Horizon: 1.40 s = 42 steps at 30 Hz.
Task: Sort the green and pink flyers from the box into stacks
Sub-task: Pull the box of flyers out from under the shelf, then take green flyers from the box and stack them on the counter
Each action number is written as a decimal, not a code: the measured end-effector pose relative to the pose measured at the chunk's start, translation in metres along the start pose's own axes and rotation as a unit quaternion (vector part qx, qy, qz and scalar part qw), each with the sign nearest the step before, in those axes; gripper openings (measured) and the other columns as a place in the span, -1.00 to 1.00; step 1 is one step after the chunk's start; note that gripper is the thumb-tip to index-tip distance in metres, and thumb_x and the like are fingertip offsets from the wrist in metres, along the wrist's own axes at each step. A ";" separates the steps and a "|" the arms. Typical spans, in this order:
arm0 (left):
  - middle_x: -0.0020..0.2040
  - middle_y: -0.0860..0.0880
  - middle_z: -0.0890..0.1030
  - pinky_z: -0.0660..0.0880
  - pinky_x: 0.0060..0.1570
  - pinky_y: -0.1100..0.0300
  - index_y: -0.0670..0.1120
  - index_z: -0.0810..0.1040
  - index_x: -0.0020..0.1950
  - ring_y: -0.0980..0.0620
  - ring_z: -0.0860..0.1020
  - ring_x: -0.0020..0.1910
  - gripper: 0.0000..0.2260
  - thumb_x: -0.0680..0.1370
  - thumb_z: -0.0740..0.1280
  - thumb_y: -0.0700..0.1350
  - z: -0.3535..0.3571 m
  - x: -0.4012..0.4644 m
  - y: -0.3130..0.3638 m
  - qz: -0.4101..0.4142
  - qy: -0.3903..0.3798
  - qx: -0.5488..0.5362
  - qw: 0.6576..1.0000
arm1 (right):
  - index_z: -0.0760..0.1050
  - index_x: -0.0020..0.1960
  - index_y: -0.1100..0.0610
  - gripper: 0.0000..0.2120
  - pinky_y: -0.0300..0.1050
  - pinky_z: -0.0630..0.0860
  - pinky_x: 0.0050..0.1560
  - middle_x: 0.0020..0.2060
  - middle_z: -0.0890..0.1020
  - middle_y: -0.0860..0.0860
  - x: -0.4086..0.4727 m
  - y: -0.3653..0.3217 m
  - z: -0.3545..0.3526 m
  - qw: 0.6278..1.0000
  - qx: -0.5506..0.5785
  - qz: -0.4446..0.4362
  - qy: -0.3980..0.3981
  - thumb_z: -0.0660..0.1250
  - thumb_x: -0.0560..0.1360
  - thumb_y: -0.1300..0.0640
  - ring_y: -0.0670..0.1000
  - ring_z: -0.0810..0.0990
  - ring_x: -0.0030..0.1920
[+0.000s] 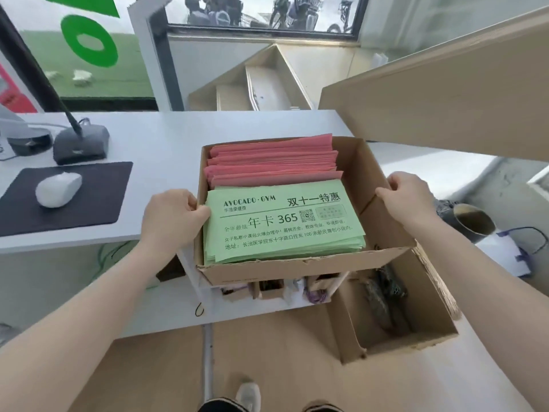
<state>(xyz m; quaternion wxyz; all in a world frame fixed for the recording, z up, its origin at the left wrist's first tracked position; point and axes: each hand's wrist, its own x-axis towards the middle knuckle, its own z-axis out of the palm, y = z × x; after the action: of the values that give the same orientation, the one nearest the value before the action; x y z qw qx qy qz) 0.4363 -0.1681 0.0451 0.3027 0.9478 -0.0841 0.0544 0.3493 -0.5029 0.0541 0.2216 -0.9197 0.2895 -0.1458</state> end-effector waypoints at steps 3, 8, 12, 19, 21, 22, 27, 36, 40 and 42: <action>-0.32 -0.12 0.57 0.33 -0.34 0.16 -0.23 0.56 -0.24 -0.12 0.50 -0.22 -0.85 0.44 0.29 -0.17 0.017 0.049 0.021 -0.004 -0.008 0.003 1.000 | 0.45 -0.16 0.30 -0.79 -0.06 0.32 -0.28 -0.26 0.53 0.18 0.051 0.001 0.002 1.000 -0.014 0.025 0.008 0.28 0.49 0.14 0.23 0.50 -0.20; -0.34 -0.07 0.53 0.31 -0.39 0.25 -0.23 0.57 -0.21 -0.10 0.46 -0.25 -0.85 0.44 0.29 -0.17 0.063 0.120 0.048 -0.028 -0.017 0.022 0.999 | 0.34 -0.27 0.18 -0.80 -0.08 0.28 -0.34 -0.32 0.49 0.16 0.142 0.013 0.023 0.999 -0.013 0.038 -0.017 0.28 0.48 0.14 0.21 0.48 -0.23; -0.29 -0.09 0.54 0.27 -0.41 0.26 -0.22 0.58 -0.19 -0.09 0.45 -0.23 -0.85 0.44 0.29 -0.16 0.094 0.164 0.061 -0.057 -0.006 0.046 0.997 | 0.36 -0.28 0.17 -0.83 -0.11 0.24 -0.38 -0.33 0.49 0.16 0.204 0.022 0.048 0.998 0.001 0.033 -0.056 0.28 0.45 0.17 0.19 0.46 -0.27; -0.25 -0.10 0.59 0.39 -0.26 0.13 -0.20 0.58 -0.21 -0.13 0.51 -0.17 -0.86 0.45 0.28 -0.16 0.105 0.205 0.066 -0.098 0.014 0.086 0.991 | 0.23 -0.35 0.13 -0.75 -0.10 0.21 -0.36 -0.41 0.37 0.06 0.271 0.015 0.074 0.993 0.024 -0.003 -0.115 0.25 0.42 0.22 0.12 0.32 -0.36; -0.26 -0.10 0.61 0.42 -0.23 0.11 -0.18 0.57 -0.21 -0.13 0.52 -0.18 -0.87 0.46 0.28 -0.16 0.107 0.208 0.066 -0.105 0.019 0.086 0.991 | 0.22 -0.36 0.12 -0.75 -0.10 0.20 -0.37 -0.43 0.36 0.04 0.278 0.014 0.077 0.993 0.023 -0.009 -0.116 0.25 0.41 0.22 0.10 0.30 -0.38; -0.26 -0.10 0.61 0.42 -0.25 0.12 -0.18 0.57 -0.22 -0.12 0.52 -0.20 -0.87 0.46 0.29 -0.15 0.108 0.210 0.066 -0.107 0.021 0.087 0.990 | 0.22 -0.36 0.12 -0.74 -0.10 0.20 -0.38 -0.44 0.36 0.04 0.280 0.015 0.079 0.994 0.025 -0.013 -0.110 0.25 0.42 0.22 0.10 0.30 -0.38; -0.28 -0.12 0.61 0.42 -0.26 0.11 -0.19 0.57 -0.22 -0.13 0.52 -0.21 -0.87 0.46 0.29 -0.16 0.108 0.219 0.063 -0.112 0.032 0.090 0.989 | 0.22 -0.37 0.14 -0.71 -0.09 0.18 -0.40 -0.45 0.36 0.06 0.283 0.010 0.086 0.996 0.024 -0.034 -0.079 0.26 0.44 0.18 0.13 0.33 -0.36; -0.26 -0.12 0.60 0.33 -0.29 0.15 -0.18 0.56 -0.21 -0.13 0.47 -0.22 -0.85 0.49 0.25 -0.16 0.068 0.231 0.002 -0.120 0.038 0.117 0.985 | 0.44 -0.25 0.24 -0.90 -0.12 0.33 -0.33 -0.35 0.54 0.10 0.261 -0.059 0.113 0.990 0.037 -0.039 -0.127 0.29 0.40 0.21 0.14 0.49 -0.25; -0.24 -0.13 0.59 0.30 -0.29 0.15 -0.18 0.56 -0.19 -0.14 0.46 -0.21 -0.82 0.52 0.22 -0.15 0.041 0.252 -0.042 -0.090 0.021 0.157 0.983 | 0.45 -0.28 0.24 -0.91 -0.14 0.34 -0.35 -0.39 0.53 0.10 0.222 -0.094 0.123 0.989 0.039 -0.020 -0.143 0.28 0.36 0.23 0.07 0.49 -0.31; -0.27 -0.10 0.54 0.30 -0.28 0.15 -0.16 0.54 -0.22 -0.15 0.46 -0.20 -0.82 0.52 0.21 -0.16 0.030 0.264 -0.061 -0.068 0.010 0.164 0.984 | 0.41 -0.36 0.21 -0.87 -0.16 0.31 -0.40 -0.45 0.50 0.06 0.200 -0.110 0.128 0.990 0.041 -0.008 -0.134 0.29 0.34 0.22 0.05 0.46 -0.36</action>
<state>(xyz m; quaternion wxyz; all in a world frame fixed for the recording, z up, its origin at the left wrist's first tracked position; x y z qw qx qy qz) 0.7078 -0.1701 0.0274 0.1472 0.9875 -0.0061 0.0560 0.6094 -0.5001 0.0260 0.2942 -0.9235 0.2437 -0.0350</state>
